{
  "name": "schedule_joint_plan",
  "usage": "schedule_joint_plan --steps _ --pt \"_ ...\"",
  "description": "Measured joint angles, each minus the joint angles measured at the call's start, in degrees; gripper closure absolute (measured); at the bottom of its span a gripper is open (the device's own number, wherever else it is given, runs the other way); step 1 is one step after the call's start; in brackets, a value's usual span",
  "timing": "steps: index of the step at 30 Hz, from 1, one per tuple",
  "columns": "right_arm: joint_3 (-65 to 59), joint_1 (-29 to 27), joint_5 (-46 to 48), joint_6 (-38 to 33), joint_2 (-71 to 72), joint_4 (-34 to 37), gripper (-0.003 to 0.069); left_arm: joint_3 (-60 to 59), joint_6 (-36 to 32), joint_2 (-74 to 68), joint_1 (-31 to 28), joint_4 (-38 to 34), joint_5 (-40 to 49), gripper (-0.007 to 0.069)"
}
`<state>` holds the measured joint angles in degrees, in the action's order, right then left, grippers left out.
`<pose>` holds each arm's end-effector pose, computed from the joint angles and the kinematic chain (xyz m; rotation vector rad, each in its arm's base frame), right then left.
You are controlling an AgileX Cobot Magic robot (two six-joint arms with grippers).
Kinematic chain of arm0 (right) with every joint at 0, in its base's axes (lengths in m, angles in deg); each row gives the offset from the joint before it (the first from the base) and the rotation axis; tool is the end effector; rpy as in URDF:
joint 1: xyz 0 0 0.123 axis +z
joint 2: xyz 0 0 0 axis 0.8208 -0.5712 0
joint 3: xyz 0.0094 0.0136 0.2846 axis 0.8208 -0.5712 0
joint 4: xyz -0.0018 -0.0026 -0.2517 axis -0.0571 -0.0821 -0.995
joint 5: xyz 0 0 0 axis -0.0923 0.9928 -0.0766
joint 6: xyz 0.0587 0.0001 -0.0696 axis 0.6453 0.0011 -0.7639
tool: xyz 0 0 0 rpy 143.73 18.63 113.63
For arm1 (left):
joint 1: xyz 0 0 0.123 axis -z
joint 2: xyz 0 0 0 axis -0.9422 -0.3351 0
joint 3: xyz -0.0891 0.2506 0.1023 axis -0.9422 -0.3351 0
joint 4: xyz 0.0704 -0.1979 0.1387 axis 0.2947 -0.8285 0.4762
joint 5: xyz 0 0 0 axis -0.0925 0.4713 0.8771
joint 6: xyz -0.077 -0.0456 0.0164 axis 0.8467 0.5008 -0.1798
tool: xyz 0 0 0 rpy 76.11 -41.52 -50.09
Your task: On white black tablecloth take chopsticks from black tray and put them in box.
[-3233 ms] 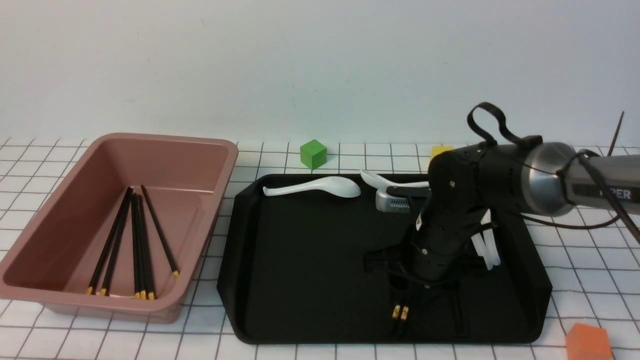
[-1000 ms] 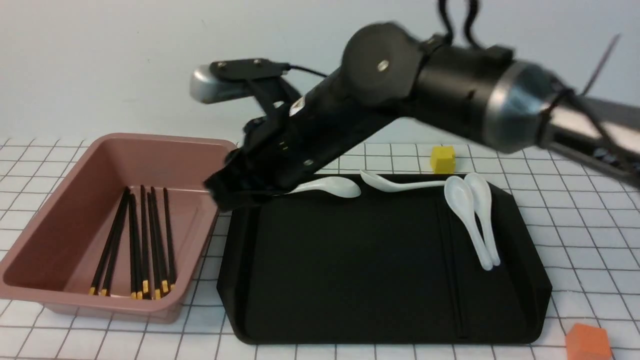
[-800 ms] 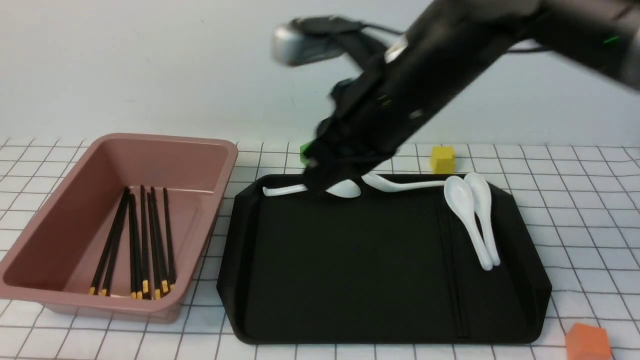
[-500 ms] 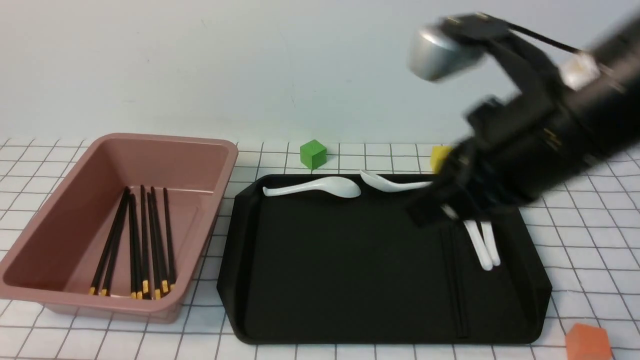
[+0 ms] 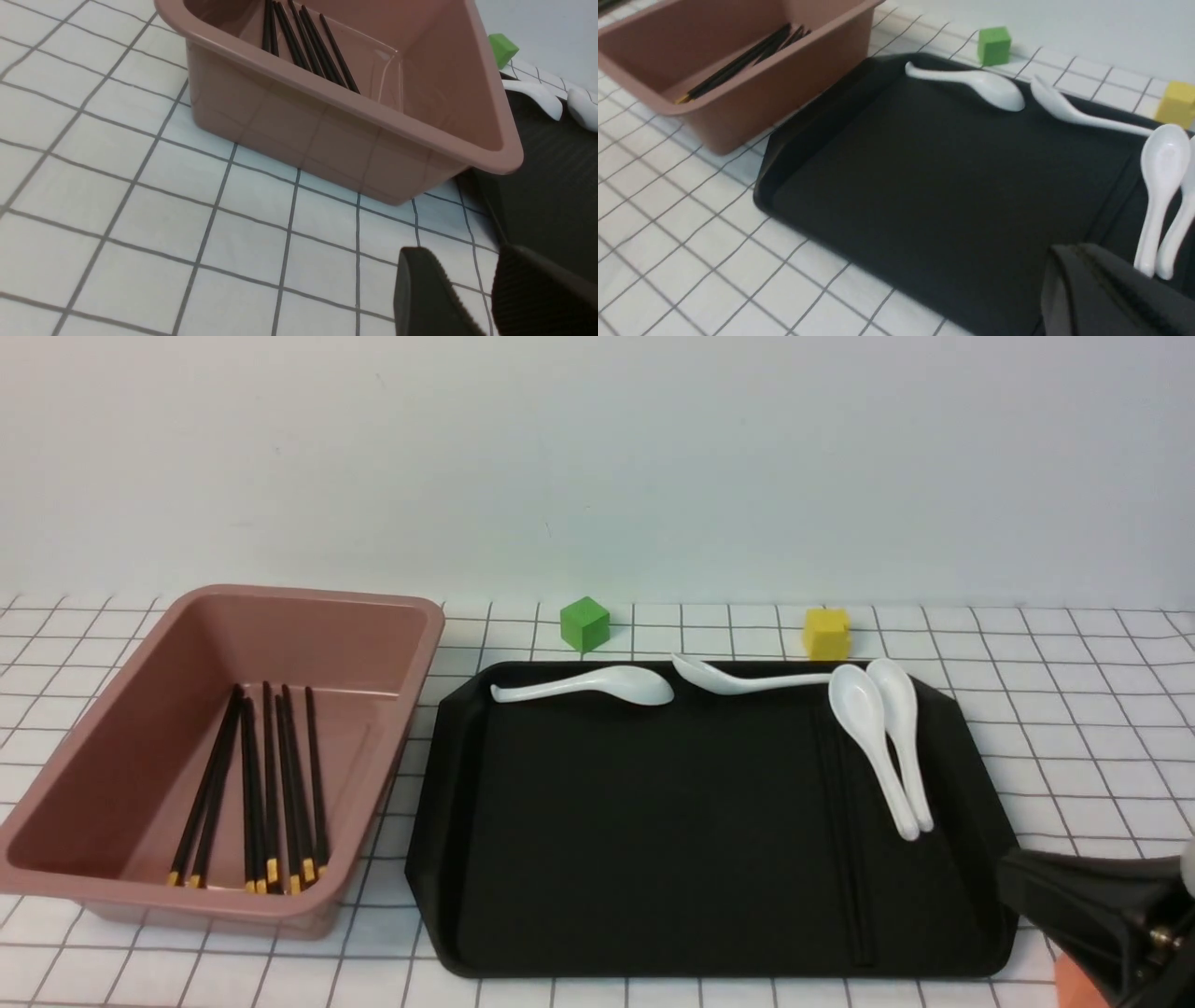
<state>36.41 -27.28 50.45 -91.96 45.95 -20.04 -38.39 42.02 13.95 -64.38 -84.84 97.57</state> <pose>0.1228 0.0711 0.2662 -0.4233 1.8841 0.4420 0.0521 -0.0048 0.1692 -0.3276 1.8752 -0.3691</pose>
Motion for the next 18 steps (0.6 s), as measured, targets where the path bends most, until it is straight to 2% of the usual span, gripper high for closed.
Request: schedule_joint_plan --steps 18 --pt "-0.61 0.00 -2.77 -0.02 0.28 1.29 0.0650 0.00 0.00 0.00 0.00 0.00 0.00 0.0386"
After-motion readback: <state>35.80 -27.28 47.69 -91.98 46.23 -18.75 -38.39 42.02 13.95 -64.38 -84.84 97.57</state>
